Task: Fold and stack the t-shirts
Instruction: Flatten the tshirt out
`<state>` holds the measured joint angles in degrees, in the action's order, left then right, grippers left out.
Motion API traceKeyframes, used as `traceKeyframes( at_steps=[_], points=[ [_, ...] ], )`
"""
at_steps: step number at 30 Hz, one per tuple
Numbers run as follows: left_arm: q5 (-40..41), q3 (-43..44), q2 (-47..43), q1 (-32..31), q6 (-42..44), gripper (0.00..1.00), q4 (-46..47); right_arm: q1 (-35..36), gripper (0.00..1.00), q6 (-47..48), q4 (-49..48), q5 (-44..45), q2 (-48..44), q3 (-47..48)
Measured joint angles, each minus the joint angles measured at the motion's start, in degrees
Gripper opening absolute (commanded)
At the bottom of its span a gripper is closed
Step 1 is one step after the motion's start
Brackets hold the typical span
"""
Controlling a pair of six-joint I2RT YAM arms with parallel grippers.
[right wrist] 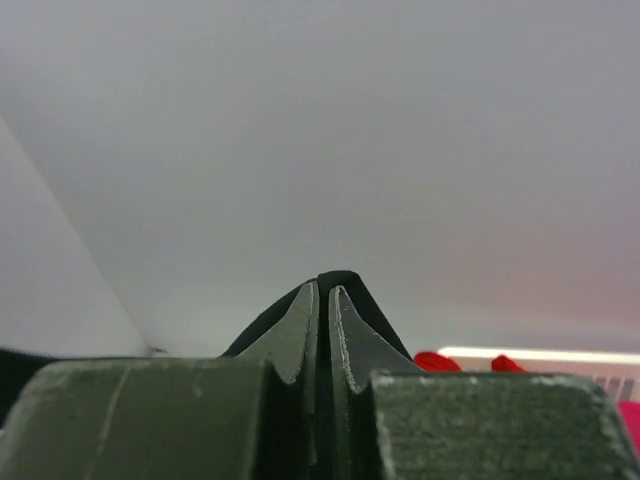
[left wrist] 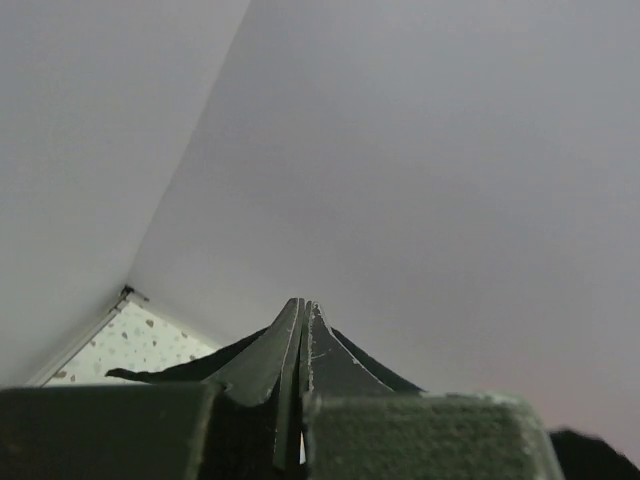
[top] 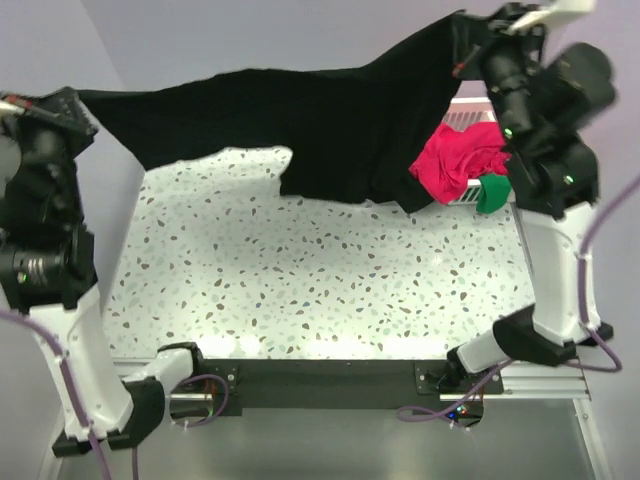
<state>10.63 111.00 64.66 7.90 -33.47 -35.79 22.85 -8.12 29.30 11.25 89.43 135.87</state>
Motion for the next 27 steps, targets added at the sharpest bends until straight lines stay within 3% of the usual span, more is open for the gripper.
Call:
traceKeyframes(
  at_steps=[6,15,18,22,26,27],
  points=[
    [6.86,2.38,-9.49,0.00,-0.11,0.00,1.05,0.02,0.00,0.50,-5.18,-0.81,-10.71,-0.63],
    [14.64,5.16,-15.91,0.00,1.07,0.00,6.38,0.02,0.00,0.61,-12.61,-3.98,-13.81,2.14],
    [15.52,0.11,-15.96,0.00,1.62,0.00,8.66,0.04,0.00,0.50,-14.01,-4.83,-11.23,2.25],
    [15.56,-13.31,-14.80,0.00,1.79,0.00,11.41,0.07,0.00,0.50,-13.94,-4.79,-3.13,3.13],
    [15.08,-26.67,-6.80,0.00,3.13,0.00,14.21,0.07,0.00,0.63,-13.99,-4.42,7.37,1.49],
    [14.99,-29.27,-4.24,0.00,3.41,0.09,14.88,0.07,0.00,0.63,-13.88,-4.24,10.88,1.14]
  ],
)
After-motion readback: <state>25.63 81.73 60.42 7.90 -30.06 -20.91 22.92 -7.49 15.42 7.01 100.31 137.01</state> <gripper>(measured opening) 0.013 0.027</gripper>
